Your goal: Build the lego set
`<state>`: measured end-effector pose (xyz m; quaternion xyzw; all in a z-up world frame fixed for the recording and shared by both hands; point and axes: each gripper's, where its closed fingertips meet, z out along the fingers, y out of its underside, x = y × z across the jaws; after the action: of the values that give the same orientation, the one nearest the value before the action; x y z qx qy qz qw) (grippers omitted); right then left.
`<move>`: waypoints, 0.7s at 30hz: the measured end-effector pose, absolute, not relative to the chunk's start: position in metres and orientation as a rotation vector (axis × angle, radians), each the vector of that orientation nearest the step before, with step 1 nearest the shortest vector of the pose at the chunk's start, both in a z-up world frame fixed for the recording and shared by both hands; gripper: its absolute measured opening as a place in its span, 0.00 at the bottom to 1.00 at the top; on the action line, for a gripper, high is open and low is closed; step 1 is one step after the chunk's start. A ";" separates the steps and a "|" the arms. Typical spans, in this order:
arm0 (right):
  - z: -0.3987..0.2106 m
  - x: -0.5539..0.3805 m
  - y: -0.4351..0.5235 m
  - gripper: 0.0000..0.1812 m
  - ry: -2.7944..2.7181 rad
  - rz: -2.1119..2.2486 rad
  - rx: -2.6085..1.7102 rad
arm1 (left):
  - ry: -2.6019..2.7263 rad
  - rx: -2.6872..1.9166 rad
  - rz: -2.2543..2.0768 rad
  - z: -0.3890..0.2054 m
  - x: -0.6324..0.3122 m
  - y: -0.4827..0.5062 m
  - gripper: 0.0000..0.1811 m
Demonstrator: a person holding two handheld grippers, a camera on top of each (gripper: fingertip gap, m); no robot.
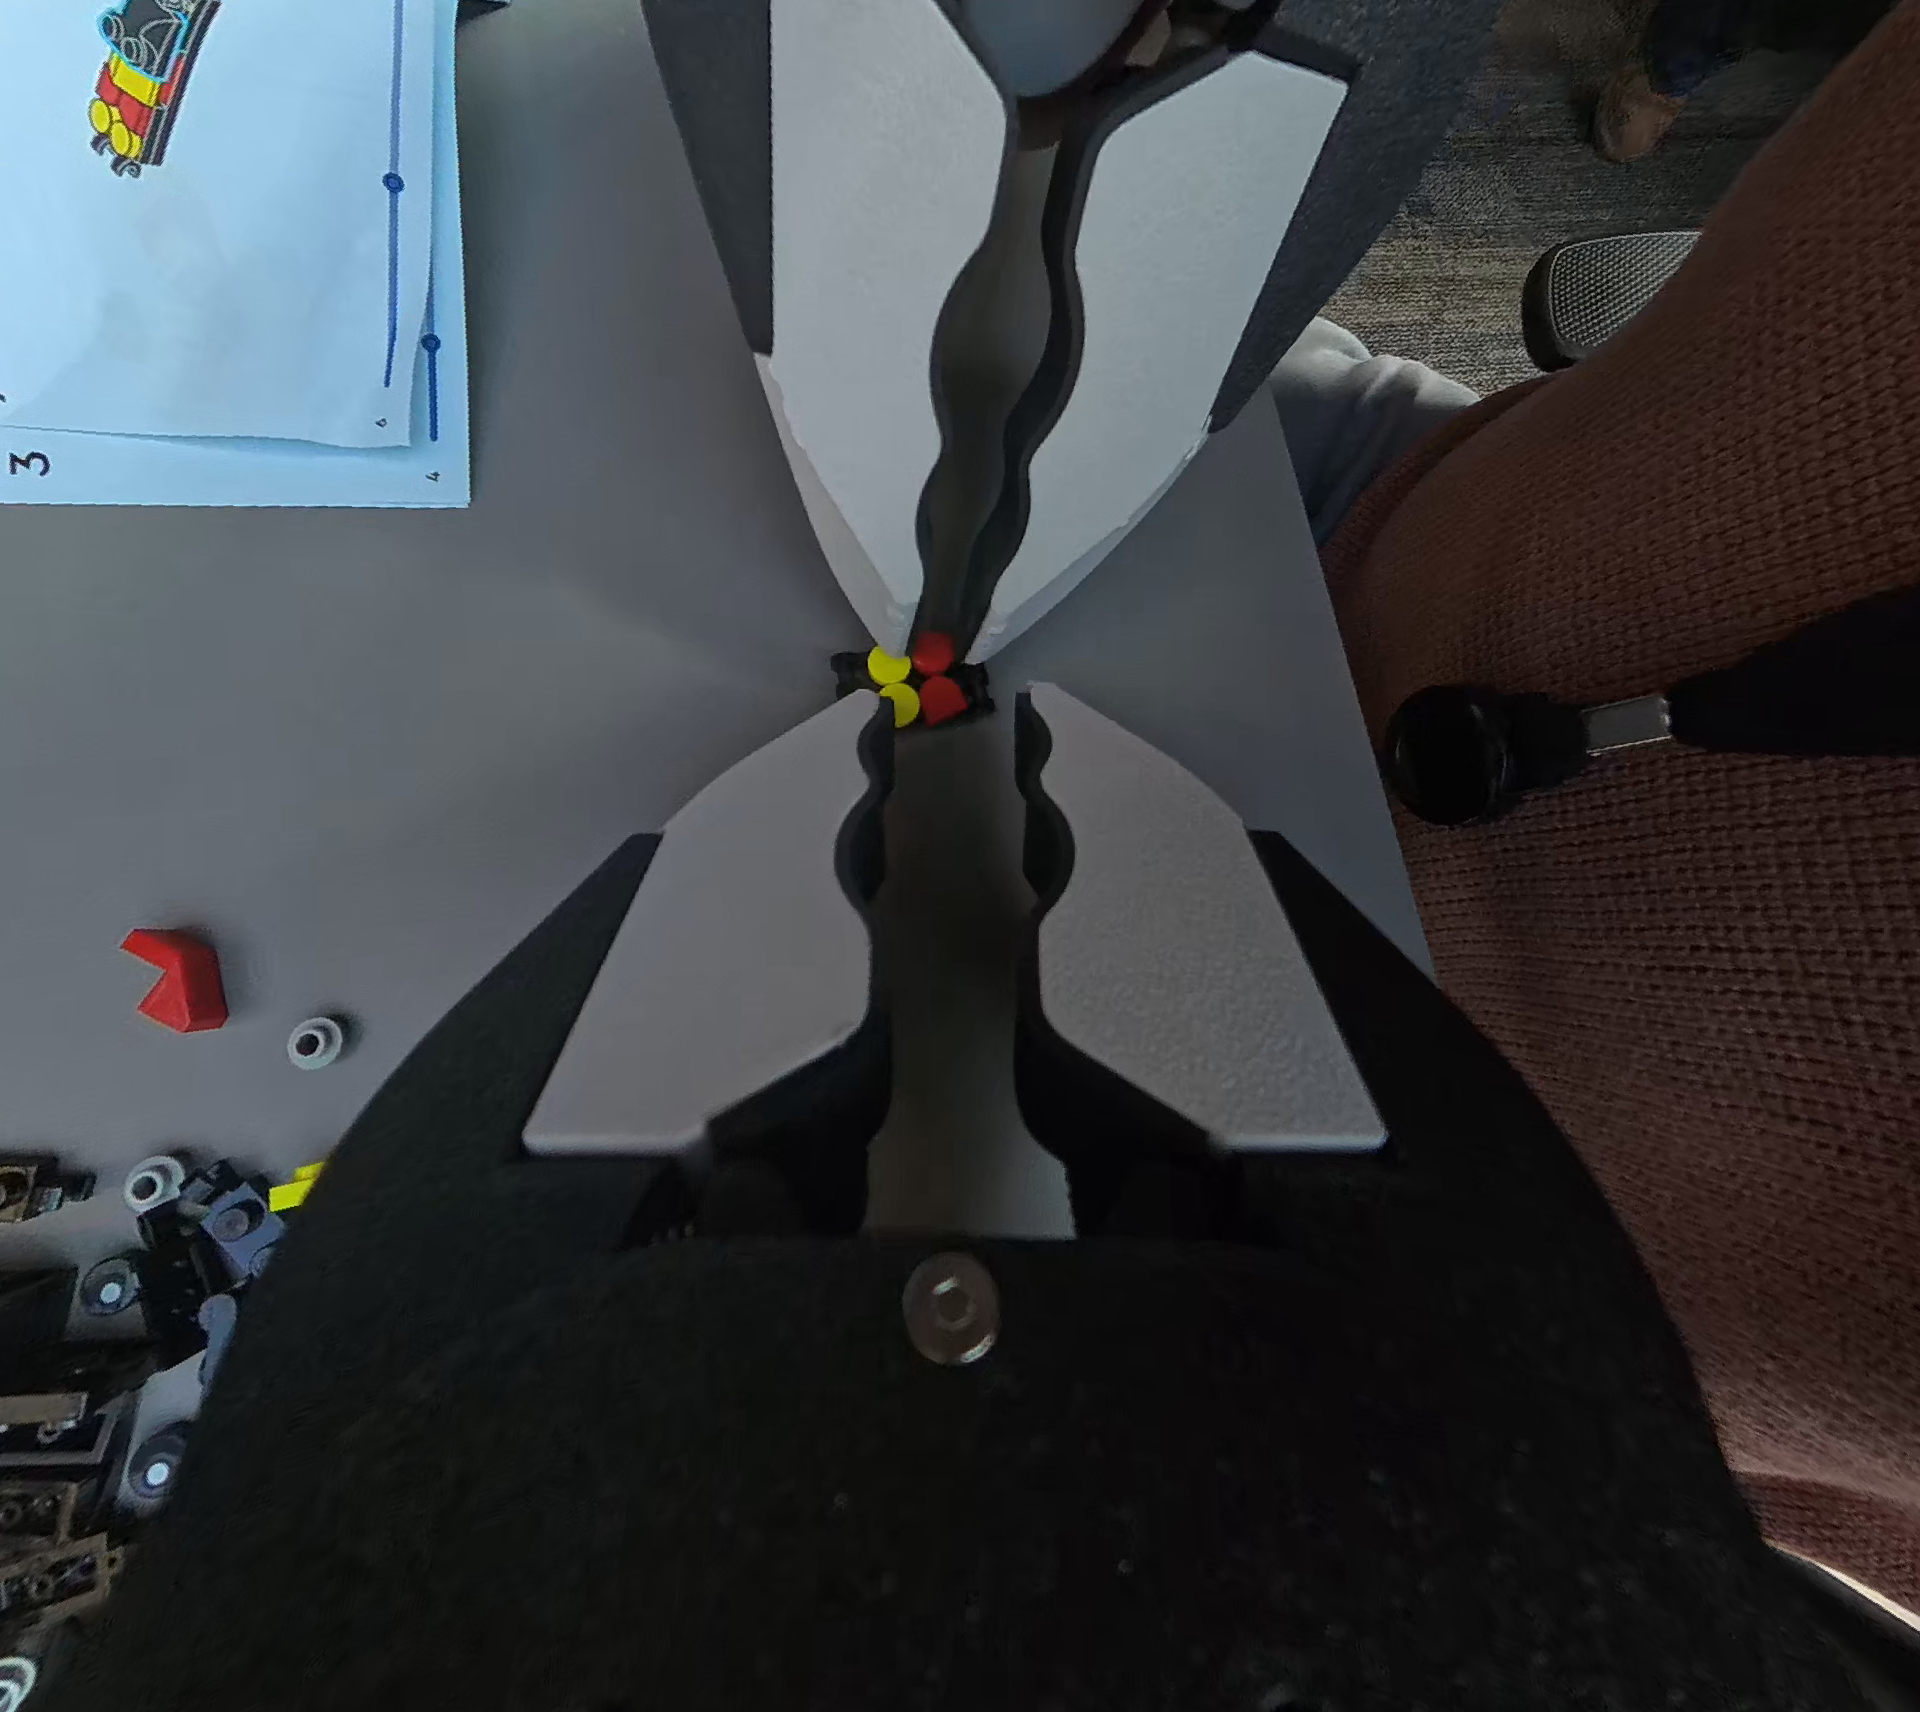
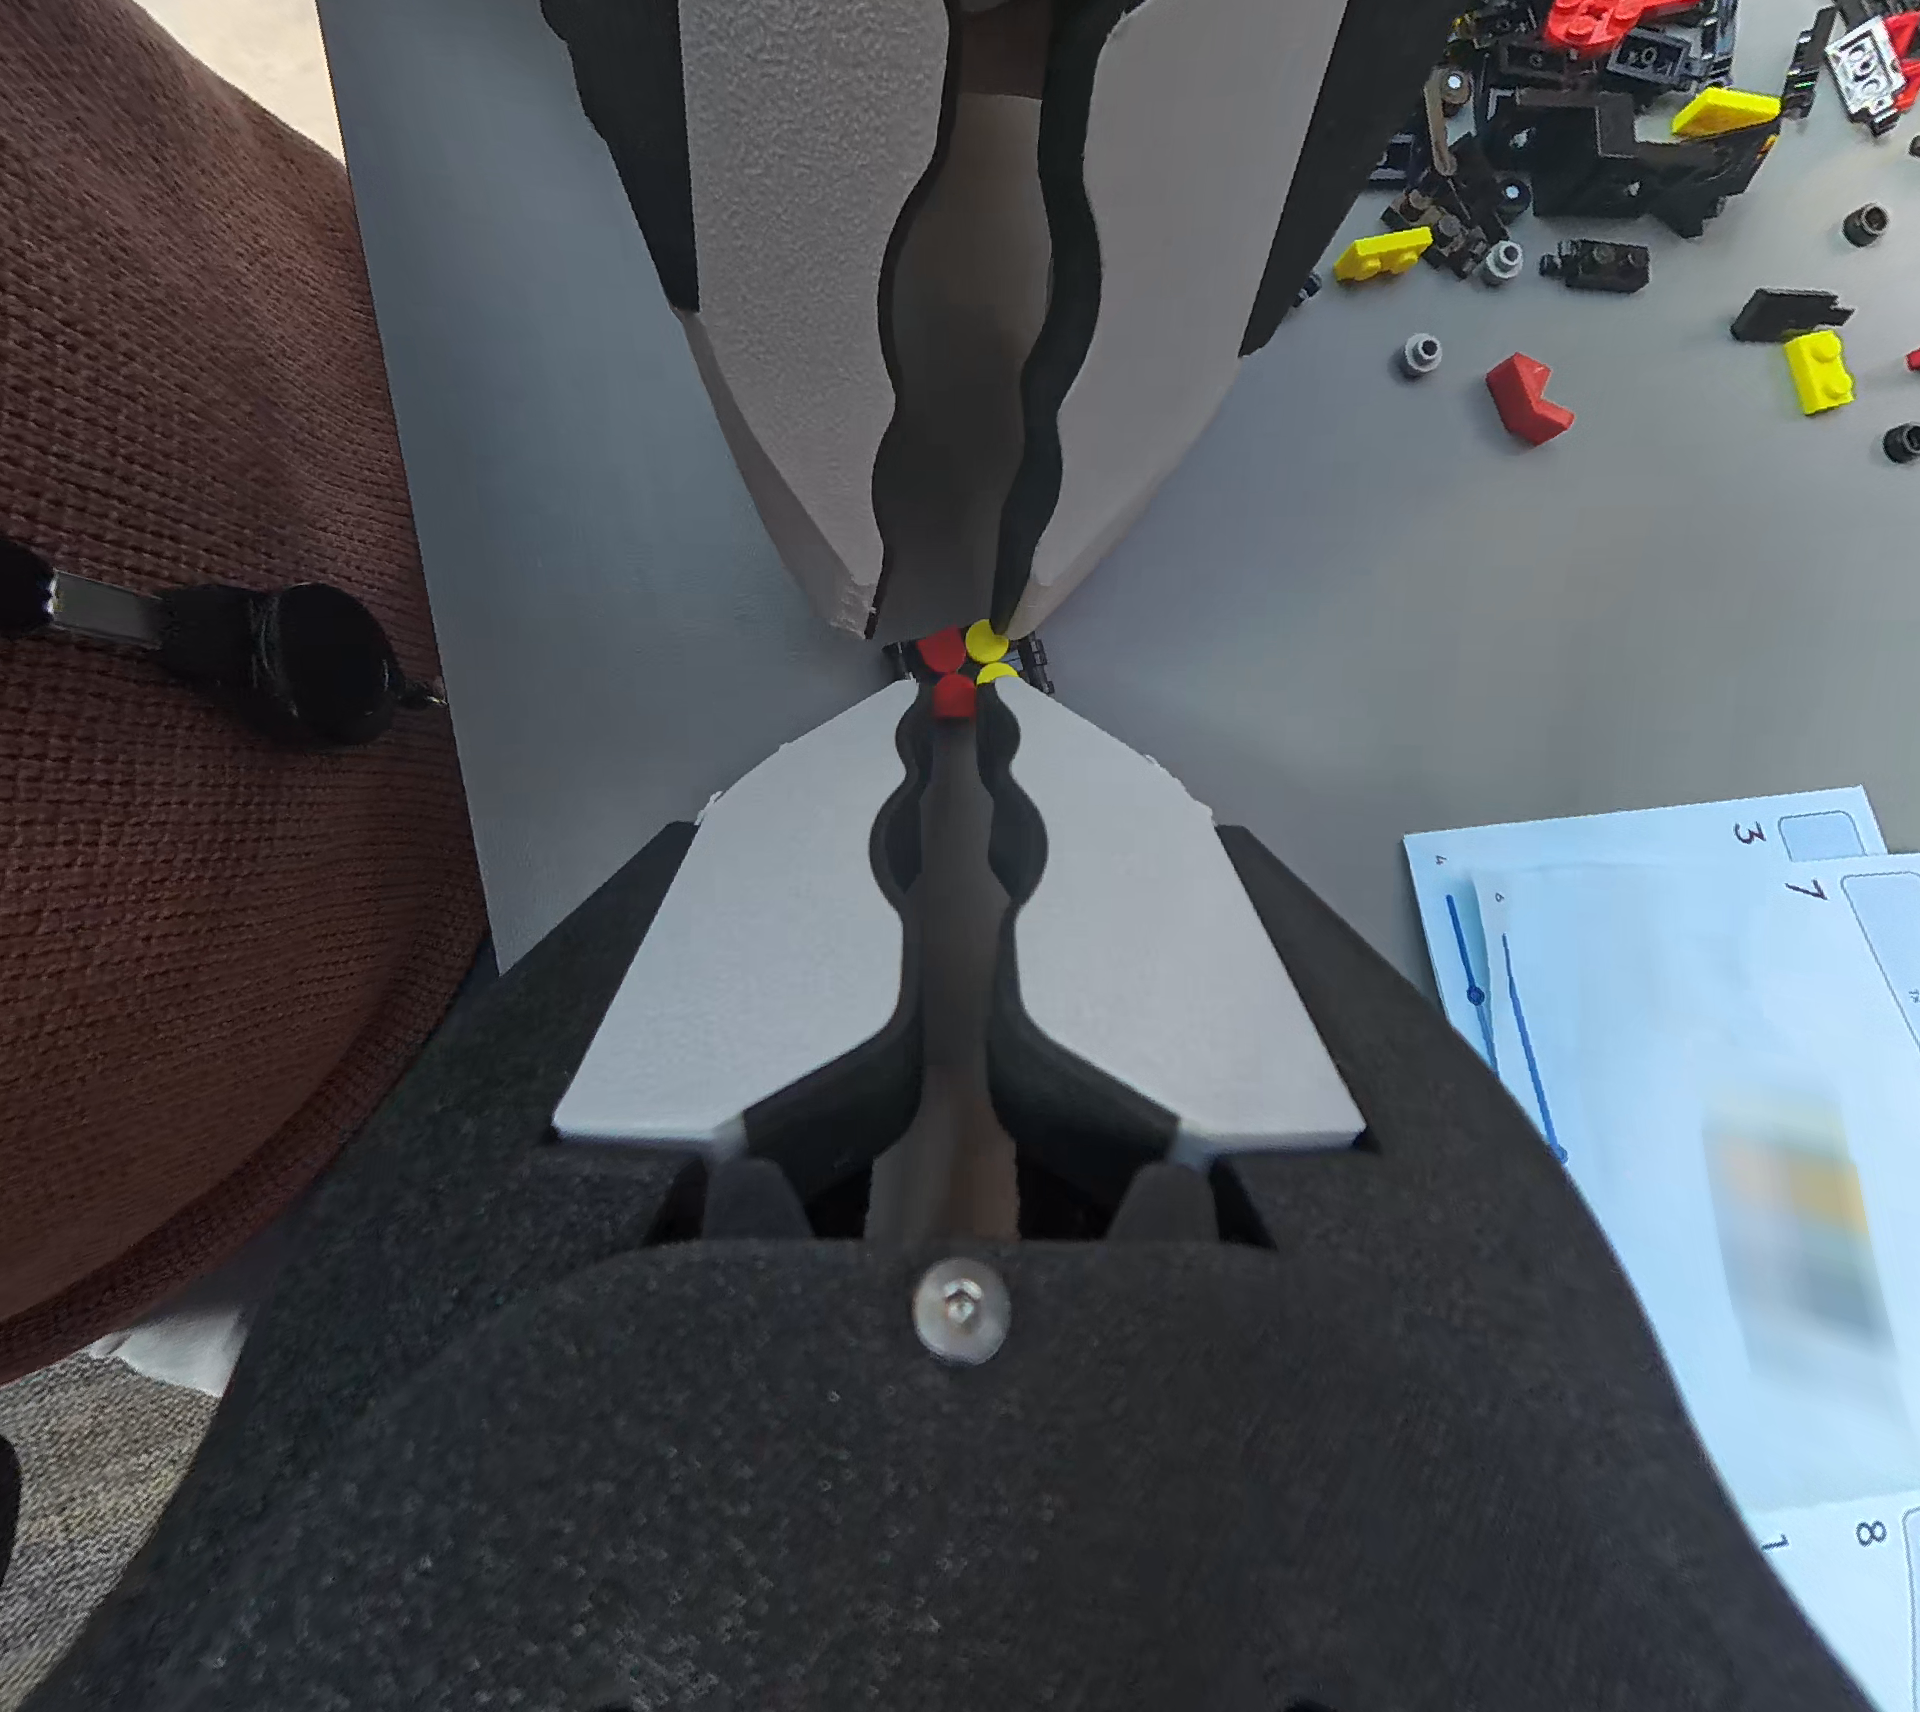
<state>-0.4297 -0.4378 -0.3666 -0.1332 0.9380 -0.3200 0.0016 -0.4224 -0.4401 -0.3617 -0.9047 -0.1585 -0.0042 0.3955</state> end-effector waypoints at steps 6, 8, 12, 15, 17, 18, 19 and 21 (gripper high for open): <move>-0.366 -0.430 -0.439 0.05 2.955 -0.980 -0.477 | -0.398 -2.285 0.012 -0.362 -0.423 -0.440 0.12; -0.366 -0.429 -0.439 0.05 2.947 -0.974 -0.475 | -0.396 -2.282 0.014 -0.362 -0.423 -0.440 0.12; -0.366 -0.429 -0.440 0.05 2.943 -0.981 -0.467 | -0.391 -2.284 0.013 -0.362 -0.422 -0.440 0.12; -0.362 -0.430 -0.440 0.07 2.942 -1.005 -0.446 | -0.386 -2.283 0.007 -0.362 -0.421 -0.439 0.12; -0.357 -0.430 -0.438 0.05 2.936 -1.027 -0.428 | -0.389 -2.280 0.013 -0.361 -0.421 -0.440 0.12; -0.355 -0.428 -0.437 0.03 2.921 -1.034 -0.420 | -0.389 -2.279 0.017 -0.360 -0.421 -0.440 0.12; -0.353 -0.428 -0.437 0.00 2.920 -1.044 -0.405 | -0.390 -2.276 0.019 -0.359 -0.421 -0.440 0.12; -0.354 -0.430 -0.434 0.00 2.938 -1.038 -0.377 | -0.391 -2.276 0.020 -0.358 -0.421 -0.441 0.12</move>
<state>-0.4296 -0.4338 -0.3541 -0.1202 0.9360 -0.3308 0.0015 -0.4210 -0.4406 -0.3582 -0.9014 -0.1548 0.0080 0.4043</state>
